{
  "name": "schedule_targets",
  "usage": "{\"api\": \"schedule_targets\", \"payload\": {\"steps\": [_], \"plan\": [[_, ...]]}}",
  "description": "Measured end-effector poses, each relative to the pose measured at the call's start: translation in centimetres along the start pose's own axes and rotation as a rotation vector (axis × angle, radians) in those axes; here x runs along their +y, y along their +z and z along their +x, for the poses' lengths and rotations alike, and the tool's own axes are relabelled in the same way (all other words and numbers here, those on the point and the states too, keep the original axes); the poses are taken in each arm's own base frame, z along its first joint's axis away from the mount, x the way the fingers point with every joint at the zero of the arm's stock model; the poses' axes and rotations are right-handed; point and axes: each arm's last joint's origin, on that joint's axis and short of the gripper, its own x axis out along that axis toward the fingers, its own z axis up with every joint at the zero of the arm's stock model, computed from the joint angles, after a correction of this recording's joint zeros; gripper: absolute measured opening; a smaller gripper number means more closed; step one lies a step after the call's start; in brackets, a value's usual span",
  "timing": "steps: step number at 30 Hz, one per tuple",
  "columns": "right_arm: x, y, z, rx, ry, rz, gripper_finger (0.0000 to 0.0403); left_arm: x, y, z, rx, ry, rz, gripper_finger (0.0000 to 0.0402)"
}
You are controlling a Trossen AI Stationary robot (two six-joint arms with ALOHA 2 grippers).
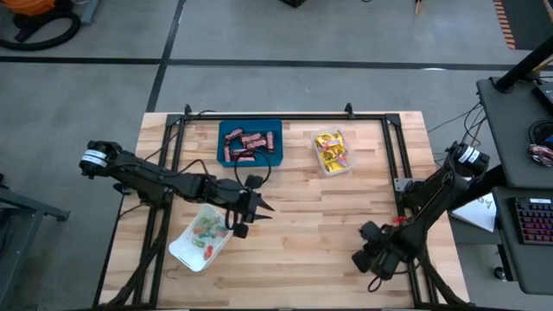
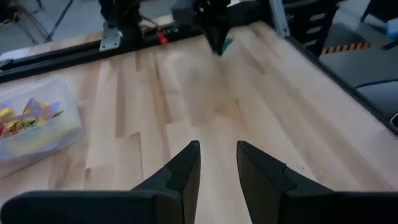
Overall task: Sort candy
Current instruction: Put the blue gummy into the white bin
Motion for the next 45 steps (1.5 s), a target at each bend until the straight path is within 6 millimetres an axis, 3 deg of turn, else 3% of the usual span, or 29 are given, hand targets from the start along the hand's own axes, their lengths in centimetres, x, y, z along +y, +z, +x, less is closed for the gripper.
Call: {"api": "schedule_targets", "payload": {"steps": [7, 18, 32, 38, 45], "plan": [[2.1, 2.0, -2.8, -0.411, 0.343, -0.168, 0.0009, -0.2, -0.1, 1.1, -0.17, -0.061, -0.045, 0.0088], [6.3, 6.5, -4.5, -0.841, 0.433, -0.593, 0.0009, -0.7, -1.5, 4.9, -0.32, -0.176, -0.105, 0.0092], [8.9, 11.1, -6.8, -1.101, 0.757, -0.989, 0.0009, -0.8, -2.6, 7.7, -0.463, -0.181, -0.123, 0.0169], [9.1, 13.0, -6.6, -1.103, 0.837, -1.043, 0.0009, -1.0, -1.7, 8.8, -0.487, -0.274, -0.097, 0.0171], [9.1, 13.5, -6.4, -1.092, 0.854, -1.015, 0.0009, -0.9, -0.9, 8.9, -0.516, -0.287, -0.095, 0.0171]]}}
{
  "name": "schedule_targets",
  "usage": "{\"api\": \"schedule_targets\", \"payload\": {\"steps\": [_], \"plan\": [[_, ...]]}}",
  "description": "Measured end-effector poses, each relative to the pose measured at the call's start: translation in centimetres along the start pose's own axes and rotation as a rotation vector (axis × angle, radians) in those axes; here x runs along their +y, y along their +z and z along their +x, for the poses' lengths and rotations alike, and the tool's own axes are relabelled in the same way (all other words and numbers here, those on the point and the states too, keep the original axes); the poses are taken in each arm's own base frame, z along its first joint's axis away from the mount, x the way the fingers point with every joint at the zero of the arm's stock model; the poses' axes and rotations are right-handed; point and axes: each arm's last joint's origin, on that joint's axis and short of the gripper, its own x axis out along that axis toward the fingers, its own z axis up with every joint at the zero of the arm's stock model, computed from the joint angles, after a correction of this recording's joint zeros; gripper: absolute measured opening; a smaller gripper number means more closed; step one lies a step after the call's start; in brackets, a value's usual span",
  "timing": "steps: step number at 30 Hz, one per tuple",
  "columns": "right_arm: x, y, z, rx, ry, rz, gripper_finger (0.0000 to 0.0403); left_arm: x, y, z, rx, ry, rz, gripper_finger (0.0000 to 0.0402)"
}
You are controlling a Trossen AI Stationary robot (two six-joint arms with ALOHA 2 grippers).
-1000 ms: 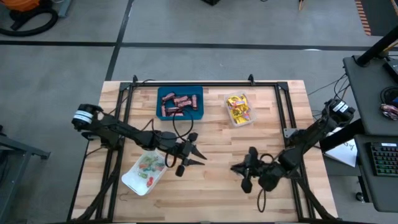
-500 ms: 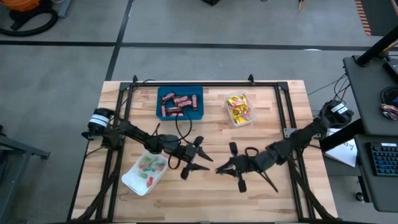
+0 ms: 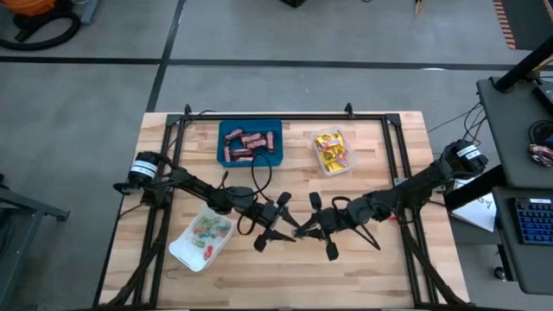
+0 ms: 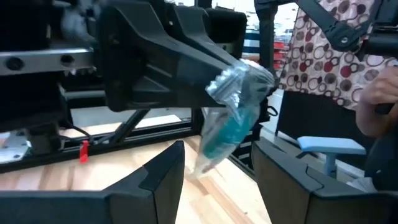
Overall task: Sort candy
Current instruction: Put the blue gummy into the white bin
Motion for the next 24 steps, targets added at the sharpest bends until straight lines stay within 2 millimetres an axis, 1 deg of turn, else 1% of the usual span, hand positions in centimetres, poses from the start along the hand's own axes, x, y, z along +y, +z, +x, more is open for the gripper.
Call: {"api": "schedule_targets", "payload": {"steps": [4, 7, 10, 13, 15, 16, 21, 24], "plan": [[0.02, -0.08, -0.03, 0.0, 0.001, -0.021, 0.0009, 0.01, 0.15, 0.1, -0.006, 0.001, 0.017, 0.0168], [0.03, -0.04, -0.03, -0.005, 0.001, -0.039, 0.0009, 0.0, 0.15, 0.1, -0.006, 0.0, 0.023, 0.0149], [0.03, -0.04, -0.03, -0.004, 0.001, -0.051, 0.001, 0.0, 0.11, 0.1, -0.003, 0.001, 0.022, 0.0105], [0.03, -0.04, -0.03, -0.004, 0.001, -0.055, 0.0023, 0.02, 0.08, 0.09, 0.001, 0.002, 0.022, 0.0049], [0.03, -0.04, -0.03, -0.004, 0.001, -0.05, 0.0043, 0.05, 0.07, 0.08, 0.001, 0.003, 0.021, 0.0016], [0.03, -0.04, -0.03, -0.004, 0.001, -0.044, 0.0055, 0.06, 0.06, 0.07, 0.002, 0.003, 0.021, 0.0009], [0.0, 0.05, -0.28, 0.015, -0.002, -0.016, 0.013, 0.1, -0.26, 0.05, 0.036, 0.006, 0.008, 0.0022], [-0.05, 0.55, -0.85, 0.027, -0.011, 0.013, 0.017, 0.07, -0.33, -0.16, 0.107, 0.01, -0.02, 0.0018]]}}
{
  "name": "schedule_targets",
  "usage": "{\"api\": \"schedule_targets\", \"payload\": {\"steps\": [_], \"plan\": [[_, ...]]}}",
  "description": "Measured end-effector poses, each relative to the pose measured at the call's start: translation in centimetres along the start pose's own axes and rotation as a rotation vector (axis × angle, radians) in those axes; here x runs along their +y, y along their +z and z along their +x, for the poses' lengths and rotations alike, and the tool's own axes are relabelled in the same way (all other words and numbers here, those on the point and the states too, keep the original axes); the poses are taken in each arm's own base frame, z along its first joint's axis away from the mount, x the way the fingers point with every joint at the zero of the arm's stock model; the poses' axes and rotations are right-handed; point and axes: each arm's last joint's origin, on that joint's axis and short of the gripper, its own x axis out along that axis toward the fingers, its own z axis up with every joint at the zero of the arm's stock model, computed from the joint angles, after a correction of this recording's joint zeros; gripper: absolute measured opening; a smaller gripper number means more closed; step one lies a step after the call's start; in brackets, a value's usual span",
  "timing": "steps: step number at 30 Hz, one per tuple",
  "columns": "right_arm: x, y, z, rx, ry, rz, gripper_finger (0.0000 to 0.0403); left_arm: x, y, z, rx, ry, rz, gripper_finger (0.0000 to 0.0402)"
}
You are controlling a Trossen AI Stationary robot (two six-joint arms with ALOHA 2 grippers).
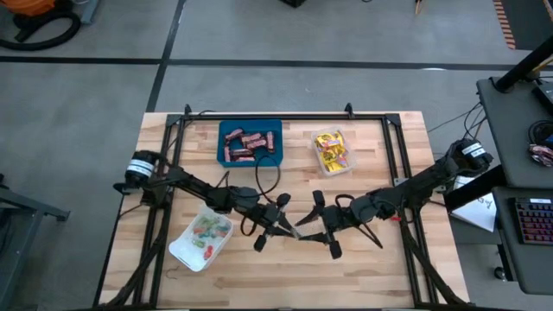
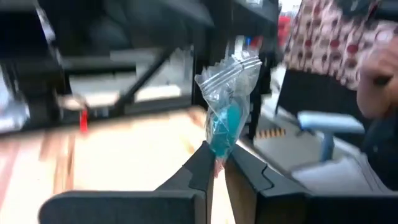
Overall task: Sort candy
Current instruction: Put the blue gummy into the white bin
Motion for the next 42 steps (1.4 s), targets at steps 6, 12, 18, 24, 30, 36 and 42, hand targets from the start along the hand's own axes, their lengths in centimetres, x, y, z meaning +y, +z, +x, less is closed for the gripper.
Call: {"api": "schedule_targets", "payload": {"steps": [6, 12, 18, 24, 30, 36, 42], "plan": [[-0.2, 0.5, -1.2, 0.063, -0.035, 0.043, 0.0218, -0.7, 0.9, -2.1, 0.288, 0.027, -0.135, 0.0002], [-0.5, 0.3, -1.6, 0.102, -0.117, 0.038, 0.0228, -2.8, 3.3, -6.6, 0.713, 0.186, -0.388, 0.0001], [-0.8, 0.1, -1.5, 0.123, -0.133, 0.035, 0.0228, -5.5, 5.5, -10.9, 1.03, 0.412, -0.524, 0.0001], [-0.9, 0.1, -1.5, 0.126, -0.136, 0.034, 0.0228, -6.3, 4.8, -14.4, 1.281, 0.612, -0.673, 0.0001], [-0.9, 0.0, -1.5, 0.127, -0.137, 0.035, 0.0228, -6.5, 3.7, -15.4, 1.377, 0.653, -0.728, 0.0001], [-0.9, 0.0, -1.5, 0.127, -0.137, 0.035, 0.0228, -6.6, 3.4, -15.5, 1.389, 0.653, -0.729, 0.0001], [-0.9, 0.0, -1.5, 0.127, -0.137, 0.035, 0.0228, -6.6, 3.4, -15.5, 1.395, 0.636, -0.744, 0.0024]]}}
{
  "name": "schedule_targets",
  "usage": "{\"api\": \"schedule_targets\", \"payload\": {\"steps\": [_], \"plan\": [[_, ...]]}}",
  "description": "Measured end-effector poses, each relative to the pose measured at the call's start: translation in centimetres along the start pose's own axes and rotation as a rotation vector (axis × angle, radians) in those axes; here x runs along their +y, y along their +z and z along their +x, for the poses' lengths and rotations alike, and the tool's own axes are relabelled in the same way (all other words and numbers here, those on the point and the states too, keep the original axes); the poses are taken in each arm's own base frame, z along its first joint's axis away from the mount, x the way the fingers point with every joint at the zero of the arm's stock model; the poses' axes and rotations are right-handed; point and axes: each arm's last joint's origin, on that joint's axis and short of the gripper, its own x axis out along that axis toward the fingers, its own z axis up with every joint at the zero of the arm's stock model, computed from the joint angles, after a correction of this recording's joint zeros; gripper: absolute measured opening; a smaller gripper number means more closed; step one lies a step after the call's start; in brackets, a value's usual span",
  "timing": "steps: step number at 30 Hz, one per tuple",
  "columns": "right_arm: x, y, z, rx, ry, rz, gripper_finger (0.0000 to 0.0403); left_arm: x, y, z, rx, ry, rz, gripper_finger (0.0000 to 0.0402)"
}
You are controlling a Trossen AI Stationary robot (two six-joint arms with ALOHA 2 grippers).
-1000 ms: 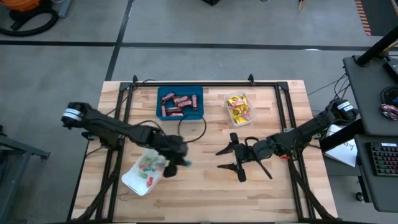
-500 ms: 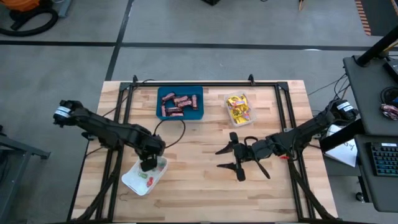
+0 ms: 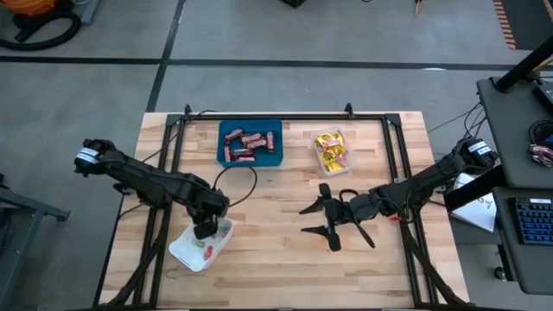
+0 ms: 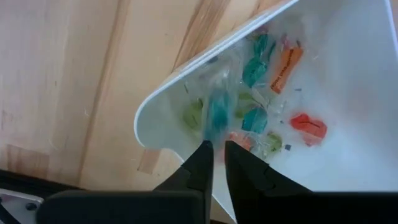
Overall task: Sort candy
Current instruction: Put the blue gummy into the white bin, then return to Home Position
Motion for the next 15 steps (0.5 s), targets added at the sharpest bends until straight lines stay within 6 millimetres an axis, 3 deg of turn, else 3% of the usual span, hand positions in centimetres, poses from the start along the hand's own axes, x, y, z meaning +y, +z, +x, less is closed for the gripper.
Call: {"api": "schedule_targets", "payload": {"steps": [9, 15], "plan": [[-0.1, -0.3, 0.0, 0.033, -0.005, -0.031, 0.0228, -0.3, -0.3, -0.1, 0.001, -0.022, 0.059, 0.0084], [-0.2, -1.1, -0.2, 0.046, 0.003, -0.109, 0.0228, -2.3, -0.8, -2.6, -0.402, -0.104, 0.403, 0.0085]]}}
